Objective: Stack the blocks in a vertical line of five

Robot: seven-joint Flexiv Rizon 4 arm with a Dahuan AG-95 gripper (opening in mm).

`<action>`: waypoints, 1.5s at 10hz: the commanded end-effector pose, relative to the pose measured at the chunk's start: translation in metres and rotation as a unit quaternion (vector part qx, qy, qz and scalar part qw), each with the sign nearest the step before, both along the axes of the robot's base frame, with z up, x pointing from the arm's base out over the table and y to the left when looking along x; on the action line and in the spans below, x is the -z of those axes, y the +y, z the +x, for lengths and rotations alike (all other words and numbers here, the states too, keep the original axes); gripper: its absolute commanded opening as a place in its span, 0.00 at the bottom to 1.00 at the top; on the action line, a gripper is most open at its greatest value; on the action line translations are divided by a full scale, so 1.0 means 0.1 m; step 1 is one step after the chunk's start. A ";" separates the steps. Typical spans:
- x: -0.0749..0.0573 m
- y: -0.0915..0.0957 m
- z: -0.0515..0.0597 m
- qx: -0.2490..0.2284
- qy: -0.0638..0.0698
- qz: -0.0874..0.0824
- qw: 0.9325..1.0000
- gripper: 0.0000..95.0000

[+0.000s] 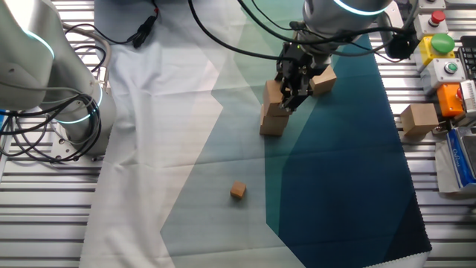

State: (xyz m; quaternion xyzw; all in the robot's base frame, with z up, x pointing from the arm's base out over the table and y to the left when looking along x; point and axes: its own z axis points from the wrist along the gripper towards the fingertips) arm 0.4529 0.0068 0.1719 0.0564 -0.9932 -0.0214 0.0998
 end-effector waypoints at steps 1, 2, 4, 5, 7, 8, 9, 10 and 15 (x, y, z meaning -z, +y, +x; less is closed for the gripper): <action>0.00 0.00 0.00 0.002 0.000 0.002 1.000 0.00; 0.00 0.00 0.00 0.006 0.001 0.002 1.000 0.00; 0.00 0.01 0.00 0.011 0.001 0.004 1.000 0.00; 0.00 0.01 0.00 0.013 0.000 0.006 1.000 0.00; 0.00 0.01 0.00 0.007 0.002 0.005 1.000 0.00; 0.00 0.01 0.00 0.000 0.003 0.008 1.000 0.00; 0.00 0.01 0.00 -0.002 0.003 0.009 1.000 0.00; 0.00 0.01 0.00 -0.002 0.006 0.008 1.000 0.00; -0.01 0.00 0.00 -0.002 0.009 0.007 1.000 0.00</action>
